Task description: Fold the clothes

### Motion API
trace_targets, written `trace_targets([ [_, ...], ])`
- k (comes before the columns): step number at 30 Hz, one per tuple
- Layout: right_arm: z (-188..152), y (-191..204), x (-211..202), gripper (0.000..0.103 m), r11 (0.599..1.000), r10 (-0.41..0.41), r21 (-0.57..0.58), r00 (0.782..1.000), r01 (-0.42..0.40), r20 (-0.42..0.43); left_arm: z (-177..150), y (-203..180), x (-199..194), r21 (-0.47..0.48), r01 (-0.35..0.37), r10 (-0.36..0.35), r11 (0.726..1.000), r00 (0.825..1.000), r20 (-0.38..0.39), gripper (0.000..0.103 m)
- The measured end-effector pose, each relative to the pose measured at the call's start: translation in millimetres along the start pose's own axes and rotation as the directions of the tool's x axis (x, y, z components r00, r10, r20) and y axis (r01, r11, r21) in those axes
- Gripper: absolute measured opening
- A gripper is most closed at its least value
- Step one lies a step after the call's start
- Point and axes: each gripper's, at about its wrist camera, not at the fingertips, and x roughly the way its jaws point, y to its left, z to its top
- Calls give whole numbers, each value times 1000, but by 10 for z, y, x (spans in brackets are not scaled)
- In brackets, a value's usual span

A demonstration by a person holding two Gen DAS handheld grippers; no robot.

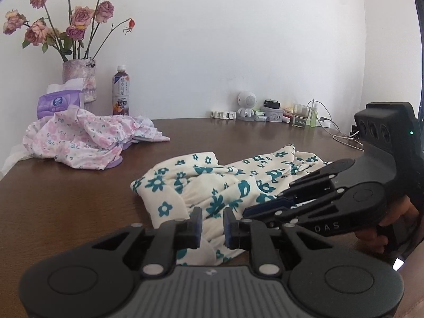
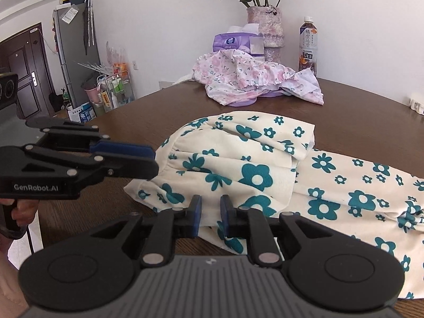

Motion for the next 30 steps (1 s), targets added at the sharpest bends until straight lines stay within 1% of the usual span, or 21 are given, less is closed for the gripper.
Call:
trace_targets([
  [3,-3,6,-2,15,1000,-1,0,1000,1,3,41,-49,123,31,-24,25,999,999,-25,16],
  [6,2,6,-5,15,1000,0,2,1000,0,5,-14,-55,264,34,-57,60,998,995,-76,15],
  [7,4,1,-17,15,1000,1,4,1000,-1,7,-20,-42,271,27,-57,59,998,995,-79,15],
  [9,18,-13,-77,15,1000,7,14,1000,-7,31,-31,-26,278,21,-56,58,998,995,-81,14],
  [12,93,-29,-238,15,999,31,22,994,-34,103,-46,-16,276,18,-56,57,998,995,-81,14],
  [14,164,-33,-248,15,1000,24,12,993,-25,112,-51,-7,271,11,-54,55,998,995,-79,14],
  [15,198,-32,-218,15,1000,13,5,994,-14,108,-51,-5,270,7,-53,53,999,995,-79,14],
  [20,428,-11,63,15,999,11,-54,997,-7,79,-27,-3,266,1,-55,55,998,995,-79,14],
  [22,495,1,204,15,997,10,-74,999,-7,52,1,-10,202,-4,-50,50,999,997,-61,15],
  [24,467,-16,344,15,998,28,-59,1000,-28,6,70,0,74,-11,-51,51,999,999,-5,15],
  [25,452,-24,412,14,998,37,-52,999,-38,-16,109,10,18,-16,-57,58,998,998,21,17],
  [26,421,-33,462,14,998,45,-42,999,-46,-29,144,42,3,-30,-82,83,996,996,32,26],
  [27,392,-37,494,14,998,49,-36,998,-50,-30,173,90,28,-51,-117,118,992,993,26,30],
  [28,378,-37,495,14,998,51,-33,998,-51,-24,189,153,81,-77,-147,148,986,989,7,31],
  [29,374,-36,493,14,998,52,-32,998,-53,-23,197,218,146,-109,-167,166,980,986,-18,30],
  [30,370,-35,491,14,998,53,-31,998,-54,-21,194,282,194,-149,-162,158,975,987,-38,30],
])
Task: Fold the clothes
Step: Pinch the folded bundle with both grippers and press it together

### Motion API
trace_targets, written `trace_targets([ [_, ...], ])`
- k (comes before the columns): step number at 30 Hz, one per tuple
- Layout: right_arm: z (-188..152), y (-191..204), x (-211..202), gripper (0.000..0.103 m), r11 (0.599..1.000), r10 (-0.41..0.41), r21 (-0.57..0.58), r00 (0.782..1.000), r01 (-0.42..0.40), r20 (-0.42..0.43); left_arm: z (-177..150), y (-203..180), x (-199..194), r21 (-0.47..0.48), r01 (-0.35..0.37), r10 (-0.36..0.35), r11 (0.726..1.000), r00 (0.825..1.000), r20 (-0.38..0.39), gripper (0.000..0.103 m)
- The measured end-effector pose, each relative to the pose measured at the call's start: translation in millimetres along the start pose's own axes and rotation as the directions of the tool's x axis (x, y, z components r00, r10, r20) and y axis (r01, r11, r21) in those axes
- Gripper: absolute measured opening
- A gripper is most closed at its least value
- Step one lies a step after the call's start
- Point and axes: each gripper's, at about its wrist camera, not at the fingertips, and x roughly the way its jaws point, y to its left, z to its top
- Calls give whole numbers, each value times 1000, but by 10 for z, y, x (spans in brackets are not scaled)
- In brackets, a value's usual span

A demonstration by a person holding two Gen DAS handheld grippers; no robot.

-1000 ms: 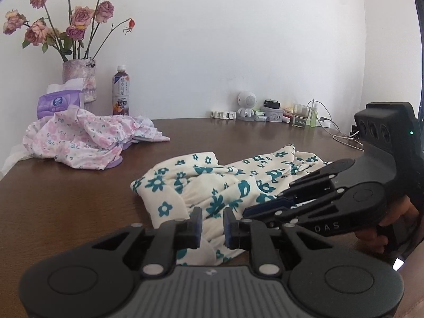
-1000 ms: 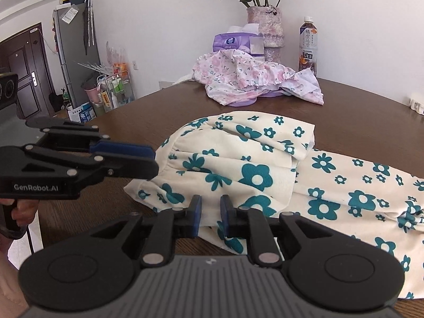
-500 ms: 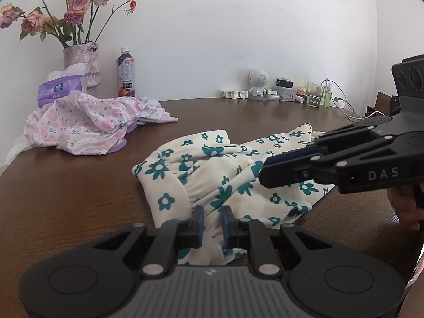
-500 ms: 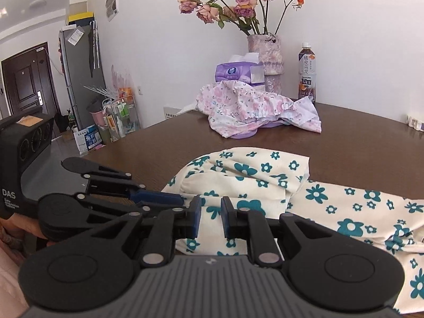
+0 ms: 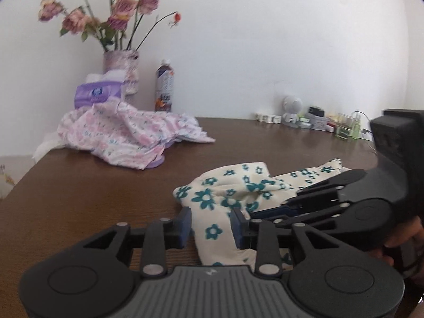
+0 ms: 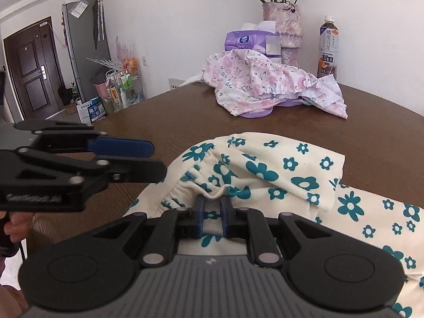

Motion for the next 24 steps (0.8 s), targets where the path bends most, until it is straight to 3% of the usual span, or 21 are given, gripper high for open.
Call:
trace_targets([
  [3,-11,6,4,14,1000,1,-3,1000,-1,7,15,107,121,-88,28,-31,996,999,-38,29],
  [9,-5,-17,-62,14,1000,20,3,999,-20,32,-29,176,196,-145,49,-58,988,997,-60,31],
  [15,42,-166,-287,15,998,5,60,993,-12,117,-85,237,234,-179,48,-62,983,995,-73,27],
  [20,-8,-208,-106,16,996,-13,84,999,10,37,-105,331,231,-249,65,-88,966,993,-83,32],
  [24,-38,-173,-73,16,997,-13,72,1000,11,26,13,249,198,-216,54,-65,975,997,-44,29],
])
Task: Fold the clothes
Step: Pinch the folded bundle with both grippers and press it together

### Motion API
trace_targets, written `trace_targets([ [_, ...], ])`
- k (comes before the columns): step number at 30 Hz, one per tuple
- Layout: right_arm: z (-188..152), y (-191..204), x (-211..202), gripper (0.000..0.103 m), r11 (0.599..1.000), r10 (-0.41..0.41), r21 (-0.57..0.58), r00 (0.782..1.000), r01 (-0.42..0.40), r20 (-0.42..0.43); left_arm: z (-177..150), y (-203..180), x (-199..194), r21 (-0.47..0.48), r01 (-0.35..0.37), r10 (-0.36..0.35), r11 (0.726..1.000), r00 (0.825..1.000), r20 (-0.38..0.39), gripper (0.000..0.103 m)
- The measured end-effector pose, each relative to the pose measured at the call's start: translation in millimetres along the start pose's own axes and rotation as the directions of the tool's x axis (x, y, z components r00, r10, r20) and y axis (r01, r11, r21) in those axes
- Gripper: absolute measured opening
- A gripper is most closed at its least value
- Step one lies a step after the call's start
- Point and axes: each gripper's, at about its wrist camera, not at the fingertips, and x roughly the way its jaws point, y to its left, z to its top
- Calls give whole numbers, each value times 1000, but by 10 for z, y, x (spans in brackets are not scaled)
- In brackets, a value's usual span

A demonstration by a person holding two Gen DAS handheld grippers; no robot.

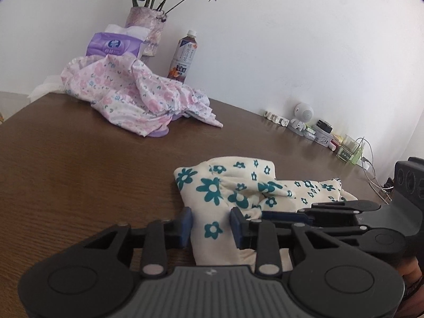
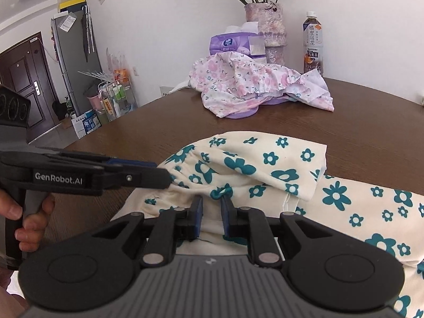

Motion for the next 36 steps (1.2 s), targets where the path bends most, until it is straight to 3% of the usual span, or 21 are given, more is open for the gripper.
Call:
trace_targets([
  [4,-19,0,-24,16,1000,4,0,1000,-4,12,41,-14,76,-7,-12,12,1000,1000,-6,28],
  [11,38,-60,-210,17,1000,-1,26,995,-1,104,-10,14,106,-6,-31,30,1000,999,-15,25],
  [15,13,-84,-53,17,999,-18,35,1000,17,24,1,11,92,-11,-30,29,1000,999,-12,26],
  [19,-4,-35,-30,17,1000,-28,4,999,28,17,63,-37,65,7,-17,16,1000,1000,14,28],
  [22,17,-30,-98,17,1000,-22,1,999,22,31,133,-63,116,16,-18,18,1000,1000,12,30],
  [25,58,-34,-216,17,1000,-17,-2,998,17,66,112,-52,222,34,-53,54,998,998,-27,23],
  [28,164,-101,-369,23,999,-45,1,992,45,117,100,-43,205,40,-49,50,998,998,-28,23],
  [32,294,-306,-254,28,997,-74,18,995,73,69,188,-73,155,45,-29,29,999,1000,-2,23],
  [36,249,-452,-11,26,997,-19,80,1000,20,-17,310,-112,196,48,-18,17,999,1000,19,31],
])
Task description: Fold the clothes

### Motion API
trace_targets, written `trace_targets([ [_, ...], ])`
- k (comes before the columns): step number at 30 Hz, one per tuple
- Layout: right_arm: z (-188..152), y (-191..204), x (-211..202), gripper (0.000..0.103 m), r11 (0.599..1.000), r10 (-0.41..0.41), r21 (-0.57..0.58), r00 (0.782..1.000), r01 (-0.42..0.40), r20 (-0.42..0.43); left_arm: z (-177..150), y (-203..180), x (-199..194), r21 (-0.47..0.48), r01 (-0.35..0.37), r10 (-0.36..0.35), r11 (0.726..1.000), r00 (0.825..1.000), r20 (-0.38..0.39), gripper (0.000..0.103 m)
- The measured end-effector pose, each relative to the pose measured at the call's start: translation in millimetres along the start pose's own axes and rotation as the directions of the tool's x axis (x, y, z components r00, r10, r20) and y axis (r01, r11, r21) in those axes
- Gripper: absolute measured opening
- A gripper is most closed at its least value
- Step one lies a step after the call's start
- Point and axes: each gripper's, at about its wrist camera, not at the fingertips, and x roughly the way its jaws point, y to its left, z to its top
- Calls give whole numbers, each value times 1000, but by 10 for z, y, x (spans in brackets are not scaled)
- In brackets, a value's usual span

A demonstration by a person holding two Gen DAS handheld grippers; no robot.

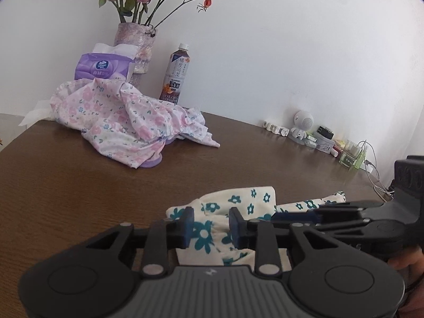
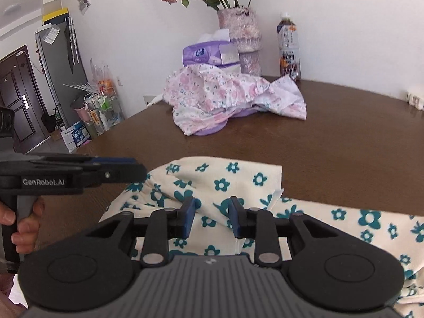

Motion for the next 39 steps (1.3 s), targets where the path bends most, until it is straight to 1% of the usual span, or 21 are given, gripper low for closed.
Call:
trace_targets([
  [2,-55,27,55,19,1000,1,-8,1000,-1,-14,48,-9,56,-3,-3,3,1000,1000,-1,33],
  [5,-88,108,63,19,999,-15,-51,1000,14,-14,45,8,196,-6,-24,24,1000,999,-35,31],
  [7,-75,111,45,19,998,-15,-54,1000,14,-11,-11,29,292,2,-40,40,999,997,-73,29],
  [9,-27,81,-40,20,999,1,-43,1000,-1,7,-49,64,299,-5,-36,36,999,996,-79,27],
  [10,10,59,-102,22,999,9,-40,1000,-8,29,-67,81,302,-8,-34,33,999,996,-81,27],
  [11,68,31,-157,30,999,-5,-51,999,8,49,-46,85,283,-10,-28,27,1000,997,-74,26],
  [12,127,3,-212,42,998,-19,-62,997,24,70,-26,88,263,-12,-21,20,1000,998,-67,27],
  [13,185,-25,-262,43,996,-34,-74,995,41,89,-5,91,243,-14,-15,14,1000,998,-60,27],
  [14,238,-53,-261,43,993,-60,-97,994,69,94,16,94,223,-16,-8,7,1000,999,-53,30],
  [16,364,-150,-197,43,989,-73,-127,995,82,71,73,98,207,-11,-10,9,1000,999,-40,35],
  [19,490,-300,16,44,990,-32,-141,999,31,-4,164,135,258,-14,-35,35,999,999,-36,39],
  [23,519,-409,309,44,991,34,-127,996,-45,-88,156,224,395,-47,-42,38,998,996,-82,43],
  [25,478,-434,409,28,991,77,-96,987,-91,-138,111,252,443,-62,-30,23,998,994,-105,41],
  [26,458,-427,410,8,990,92,-90,985,-106,-148,102,261,446,-68,-26,18,997,994,-105,40],
  [28,419,-412,409,6,988,123,-77,978,-137,-166,85,279,452,-80,-18,9,997,994,-107,38],
  [29,422,-411,380,4,986,140,-69,976,-153,-167,81,286,452,-82,-15,7,996,995,-103,32],
  [31,435,-414,321,4,981,175,-50,970,-186,-166,72,299,451,-86,-10,1,996,995,-96,31],
  [32,439,-423,296,4,978,197,-36,965,-206,-171,66,296,452,-81,-10,3,997,995,-95,28],
  [34,436,-436,273,4,972,228,-11,956,-234,-186,36,294,448,-77,-12,4,997,996,-94,27],
  [37,378,-466,313,3,979,194,-17,959,-201,-205,5,304,430,-82,-20,12,996,995,-94,27],
  [39,356,-505,334,3,982,185,-8,962,-191,-202,13,304,413,-83,-29,22,996,996,-91,31],
])
